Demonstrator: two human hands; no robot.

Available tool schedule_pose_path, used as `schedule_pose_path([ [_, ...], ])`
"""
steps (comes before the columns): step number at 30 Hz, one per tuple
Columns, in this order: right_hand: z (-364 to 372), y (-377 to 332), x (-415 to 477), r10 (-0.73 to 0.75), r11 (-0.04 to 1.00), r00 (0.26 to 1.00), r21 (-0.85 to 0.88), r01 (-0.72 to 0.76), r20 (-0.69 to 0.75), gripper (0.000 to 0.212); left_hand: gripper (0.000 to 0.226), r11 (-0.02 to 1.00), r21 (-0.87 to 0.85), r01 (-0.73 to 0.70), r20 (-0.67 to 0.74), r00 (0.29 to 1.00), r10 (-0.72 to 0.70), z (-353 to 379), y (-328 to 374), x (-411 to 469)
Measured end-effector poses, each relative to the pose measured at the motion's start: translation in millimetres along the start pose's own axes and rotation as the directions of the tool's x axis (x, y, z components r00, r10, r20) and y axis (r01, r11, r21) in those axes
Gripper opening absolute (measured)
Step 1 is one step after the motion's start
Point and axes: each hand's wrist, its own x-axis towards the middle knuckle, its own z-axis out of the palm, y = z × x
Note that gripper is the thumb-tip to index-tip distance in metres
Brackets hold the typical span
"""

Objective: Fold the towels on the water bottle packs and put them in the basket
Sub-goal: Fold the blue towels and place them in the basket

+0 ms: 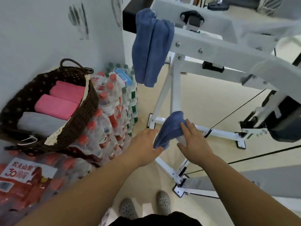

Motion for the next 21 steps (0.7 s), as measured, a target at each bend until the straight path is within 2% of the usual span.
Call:
schedule_pose_path([
  [5,30,24,3,-0.048,0.999,0.997,-0.028,0.047,-0.061,0.077,0.032,0.985,-0.173,0.002,-0.021,1.000,-0.006,13,24,46],
  [8,42,27,7,-0.042,0.999,0.995,-0.037,0.039,-0.095,0.075,0.045,0.969,-0.223,0.102,-0.007,0.994,-0.106,24,25,78],
  [12,49,29,9,-0.056,0.998,0.993,-0.048,0.052,-0.099,0.073,0.058,0.918,-0.337,0.209,0.083,0.978,-0.192,35,30,114],
  [18,53,27,11,-0.043,0.999,0.992,-0.035,0.039,-0.117,0.074,0.032,0.857,-0.432,0.283,-0.043,0.942,-0.332,49,33,124],
  [21,52,27,9,-0.049,0.999,0.989,-0.030,0.045,-0.140,0.072,0.019,0.866,-0.423,0.268,-0.081,0.940,-0.330,49,31,112],
])
